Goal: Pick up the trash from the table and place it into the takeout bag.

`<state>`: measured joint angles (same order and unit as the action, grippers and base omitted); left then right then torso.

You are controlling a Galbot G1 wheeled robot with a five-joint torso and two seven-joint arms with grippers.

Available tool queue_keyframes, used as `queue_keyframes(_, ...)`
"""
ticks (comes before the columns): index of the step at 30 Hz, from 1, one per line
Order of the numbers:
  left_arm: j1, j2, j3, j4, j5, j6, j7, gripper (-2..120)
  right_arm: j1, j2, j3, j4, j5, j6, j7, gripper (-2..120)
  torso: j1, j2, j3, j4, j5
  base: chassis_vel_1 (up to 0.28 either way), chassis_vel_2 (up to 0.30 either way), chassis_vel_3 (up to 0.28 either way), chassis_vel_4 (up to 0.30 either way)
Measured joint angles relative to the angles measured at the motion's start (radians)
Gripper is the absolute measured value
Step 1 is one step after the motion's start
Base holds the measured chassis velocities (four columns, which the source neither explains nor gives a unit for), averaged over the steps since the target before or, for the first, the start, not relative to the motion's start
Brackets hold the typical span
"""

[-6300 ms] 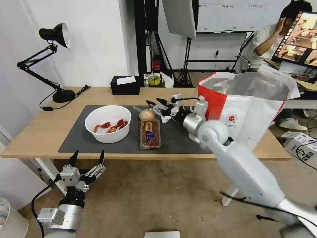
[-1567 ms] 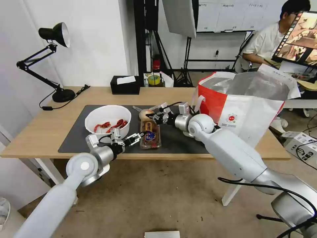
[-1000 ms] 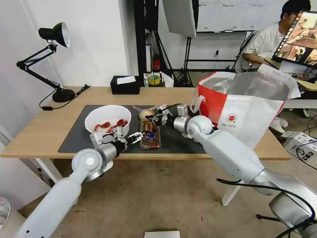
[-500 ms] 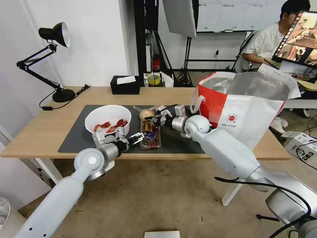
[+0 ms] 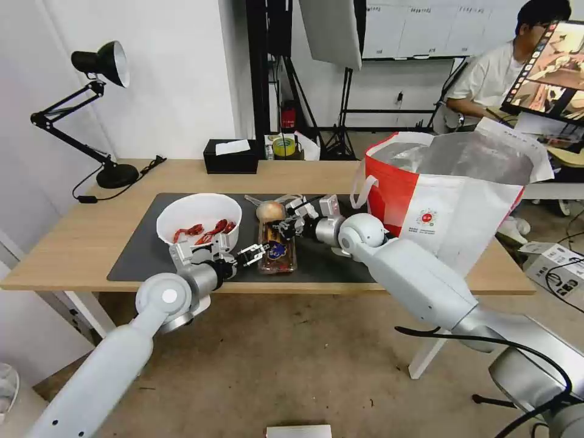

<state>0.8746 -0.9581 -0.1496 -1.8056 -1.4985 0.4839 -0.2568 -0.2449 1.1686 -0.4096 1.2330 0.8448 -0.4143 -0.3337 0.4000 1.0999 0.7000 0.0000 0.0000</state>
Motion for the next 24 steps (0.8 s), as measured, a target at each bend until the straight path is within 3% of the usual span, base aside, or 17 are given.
queue_keyframes(24, -0.005, 0.012, 0.009, 0.010, 0.059, 0.015, 0.002, 100, -0.001, -0.005, -0.005, -0.003, 0.005, -0.001, 0.002, 0, 0.000, 0.000, 0.000, 0.0000, 0.0000, 0.000, 0.000, 0.000, 0.000)
